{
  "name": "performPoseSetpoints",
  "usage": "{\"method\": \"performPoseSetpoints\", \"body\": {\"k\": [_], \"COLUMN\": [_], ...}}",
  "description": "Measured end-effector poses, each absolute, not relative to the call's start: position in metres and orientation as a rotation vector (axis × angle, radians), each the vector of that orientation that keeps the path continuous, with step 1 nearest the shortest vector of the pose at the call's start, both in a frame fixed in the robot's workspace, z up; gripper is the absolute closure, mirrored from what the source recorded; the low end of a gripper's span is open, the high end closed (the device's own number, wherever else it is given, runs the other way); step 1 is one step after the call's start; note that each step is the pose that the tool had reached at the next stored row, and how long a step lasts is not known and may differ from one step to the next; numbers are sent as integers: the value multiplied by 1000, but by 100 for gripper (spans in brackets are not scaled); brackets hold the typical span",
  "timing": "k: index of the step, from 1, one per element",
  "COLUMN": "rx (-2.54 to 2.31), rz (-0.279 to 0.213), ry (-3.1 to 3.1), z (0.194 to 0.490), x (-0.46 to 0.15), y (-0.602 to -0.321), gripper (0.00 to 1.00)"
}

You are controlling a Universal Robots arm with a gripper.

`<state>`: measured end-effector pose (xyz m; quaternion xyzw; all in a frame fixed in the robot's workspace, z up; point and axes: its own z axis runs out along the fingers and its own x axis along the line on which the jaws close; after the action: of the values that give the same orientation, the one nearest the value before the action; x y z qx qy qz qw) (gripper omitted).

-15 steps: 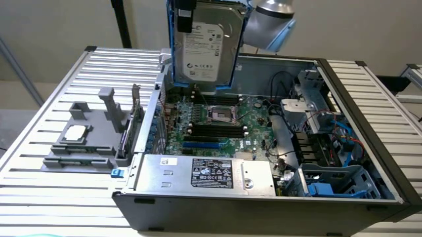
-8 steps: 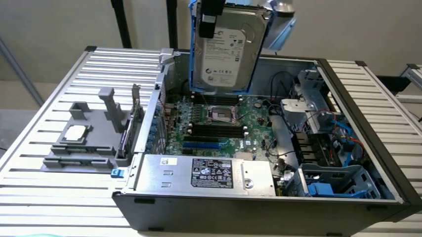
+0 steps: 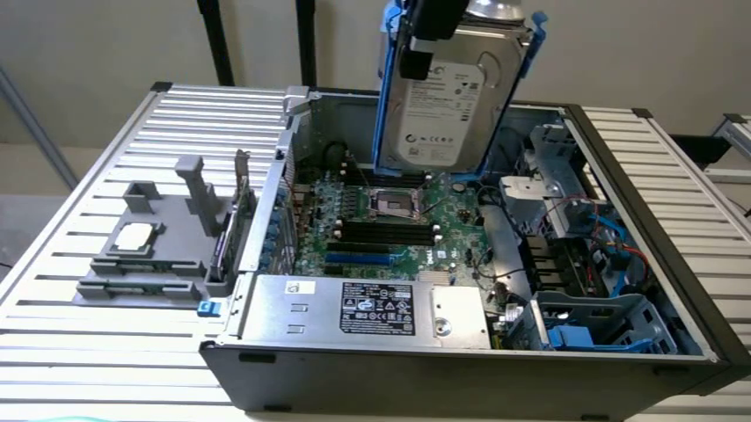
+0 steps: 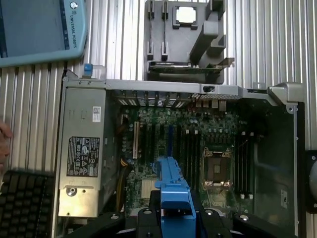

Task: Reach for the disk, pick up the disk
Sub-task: 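Pick up the disk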

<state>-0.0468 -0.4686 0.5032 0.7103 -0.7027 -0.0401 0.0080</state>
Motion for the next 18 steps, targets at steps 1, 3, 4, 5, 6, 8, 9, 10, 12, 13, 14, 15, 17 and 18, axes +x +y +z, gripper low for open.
{"method": "performPoseSetpoints", "body": {"k": [1,3,4,5,6,8,9,10,12,13,14,15,17,18], "rx": [2220,2220,2220,2220,2220,2220,2220,2220,2219,2219,2219,2219,2219,2219], "rz": [-125,-126,-126,-126,-126,-126,-126,-126,-127,-127,-127,-127,-128,-128], "ry": [-2196,-2196,-2196,-2196,-2196,-2196,-2196,-2196,-2196,-2196,-2195,-2195,-2195,-2195], "z": [503,503,503,503,503,503,503,503,503,503,504,504,504,504], "x": [-42,-33,-29,-26,-22,-15,-11,-8,-2,0,3,5,9,11], "y": [-471,-475,-477,-479,-482,-487,-489,-492,-497,-500,-503,-506,-512,-515], "gripper": [67,67,67,67,67,67,67,67,67,67,67,67,67,67]}}
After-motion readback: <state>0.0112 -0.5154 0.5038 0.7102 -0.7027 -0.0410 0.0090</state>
